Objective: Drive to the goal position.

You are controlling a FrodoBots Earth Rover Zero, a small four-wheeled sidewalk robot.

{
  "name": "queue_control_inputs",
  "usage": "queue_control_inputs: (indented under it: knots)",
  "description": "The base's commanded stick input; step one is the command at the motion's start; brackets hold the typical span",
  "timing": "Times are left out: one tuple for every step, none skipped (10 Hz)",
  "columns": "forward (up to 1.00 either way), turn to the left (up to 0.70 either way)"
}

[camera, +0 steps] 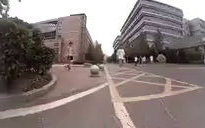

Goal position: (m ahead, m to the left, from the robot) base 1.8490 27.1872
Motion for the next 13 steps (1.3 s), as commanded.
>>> queue_control_inputs:
  knots:
    - [0.70, 0.00]
    - [0.70, 0.00]
    - [0.70, 0.00]
    - [0.70, 0.00]
    - [0.70, 0.07]
    - [0.70, 0.11]
    - [0.70, 0.14]
    - [0.70, 0.14]
    - [0.70, 0.14]
    - [0.70, 0.14]
    - [0.70, 0.14]
    - [0.70, 0.14]
    - [0.70, 0.14]
